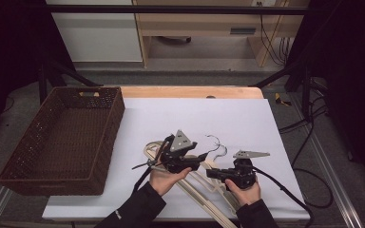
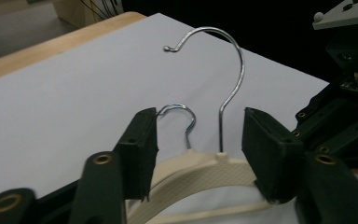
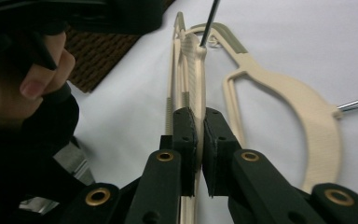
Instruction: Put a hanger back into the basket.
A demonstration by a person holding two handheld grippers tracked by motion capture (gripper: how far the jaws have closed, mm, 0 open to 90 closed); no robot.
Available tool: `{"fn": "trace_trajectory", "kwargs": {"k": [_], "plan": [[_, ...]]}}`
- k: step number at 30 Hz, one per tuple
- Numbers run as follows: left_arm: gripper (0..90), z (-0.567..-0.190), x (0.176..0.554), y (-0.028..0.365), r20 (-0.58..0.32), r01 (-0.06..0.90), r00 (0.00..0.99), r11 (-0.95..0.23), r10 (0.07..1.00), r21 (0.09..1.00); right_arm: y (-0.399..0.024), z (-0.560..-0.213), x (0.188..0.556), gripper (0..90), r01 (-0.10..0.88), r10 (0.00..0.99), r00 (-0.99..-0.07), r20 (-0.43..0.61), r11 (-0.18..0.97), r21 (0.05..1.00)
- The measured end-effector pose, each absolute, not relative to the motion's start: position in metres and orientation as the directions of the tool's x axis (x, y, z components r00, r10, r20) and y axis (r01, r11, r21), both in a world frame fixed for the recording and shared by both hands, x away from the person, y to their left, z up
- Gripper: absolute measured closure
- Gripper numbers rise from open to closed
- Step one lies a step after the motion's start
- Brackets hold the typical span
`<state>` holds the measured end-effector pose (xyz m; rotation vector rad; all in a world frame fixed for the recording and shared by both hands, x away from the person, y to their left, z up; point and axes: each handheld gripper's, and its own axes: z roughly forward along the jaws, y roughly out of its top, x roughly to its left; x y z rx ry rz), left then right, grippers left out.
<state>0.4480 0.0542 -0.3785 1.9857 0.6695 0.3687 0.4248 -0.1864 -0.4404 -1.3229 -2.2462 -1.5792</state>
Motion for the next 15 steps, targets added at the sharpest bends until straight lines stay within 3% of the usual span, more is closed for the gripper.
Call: {"fn": "trace_trajectory", "kwargs": {"k": [10,15], "plan": [[17.9,-0.359,0.425,0.112,0.027,0.244,0.82,-0.392,0.572,0.887,-0.185,-0.431,0.418,86.7,0.69,0.565,-0.627,0.537,0.083,0.719],[10.5,-0.361,0.419,0.136,-0.01,0.274,0.829,-0.39,0.559,0.879,-0.189,-0.417,0.417,86.7,0.65,0.55,-0.663,0.508,0.085,0.755]]}}
